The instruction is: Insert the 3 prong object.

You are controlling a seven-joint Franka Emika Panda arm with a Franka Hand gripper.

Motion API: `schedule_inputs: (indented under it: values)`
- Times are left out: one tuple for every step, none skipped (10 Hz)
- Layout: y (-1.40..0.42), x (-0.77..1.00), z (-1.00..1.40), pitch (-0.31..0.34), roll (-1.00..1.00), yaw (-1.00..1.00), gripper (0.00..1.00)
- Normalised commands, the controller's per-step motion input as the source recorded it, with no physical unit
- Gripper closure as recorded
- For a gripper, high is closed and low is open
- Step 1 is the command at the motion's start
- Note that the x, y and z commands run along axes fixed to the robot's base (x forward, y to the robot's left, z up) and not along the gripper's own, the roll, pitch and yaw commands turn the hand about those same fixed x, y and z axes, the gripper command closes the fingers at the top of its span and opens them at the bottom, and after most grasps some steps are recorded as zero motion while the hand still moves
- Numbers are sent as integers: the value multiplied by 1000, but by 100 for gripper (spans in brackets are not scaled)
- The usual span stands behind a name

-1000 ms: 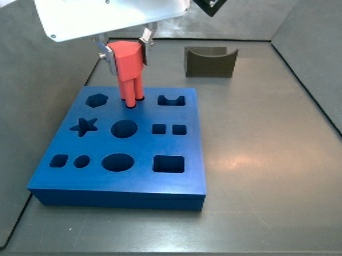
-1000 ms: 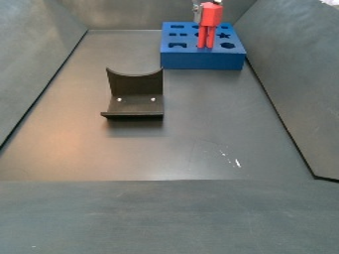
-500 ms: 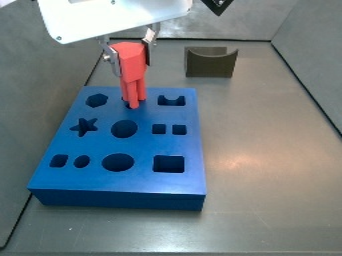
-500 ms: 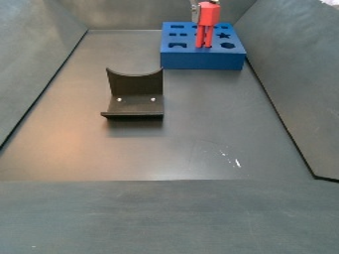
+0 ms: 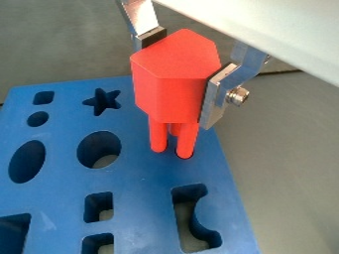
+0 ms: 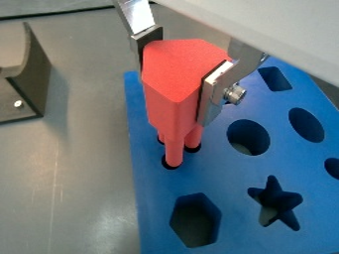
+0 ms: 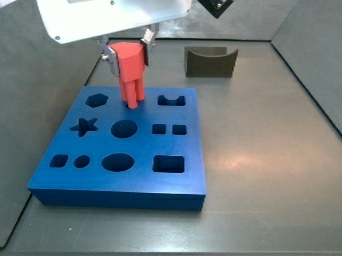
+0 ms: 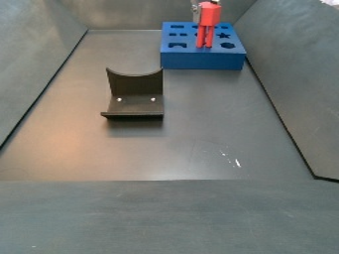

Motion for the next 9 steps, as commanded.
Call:
schedule_inputs:
  values:
    - [0,26,-311,166,111,-340,100]
    - [0,-14,-403,119,90,-189,100]
    - [0,-140,-460,74,86,-106,100]
    - [0,-43,-443,60,70,-203,100]
    - [-6,0,-451,51,49,-246,100]
    - [-49,114,-543,0,59,-43,100]
    - [0,254,-631,21,134,0,100]
    - [0,217,-649,24,199,0,100]
    - [0,126,-691,6,211,0,100]
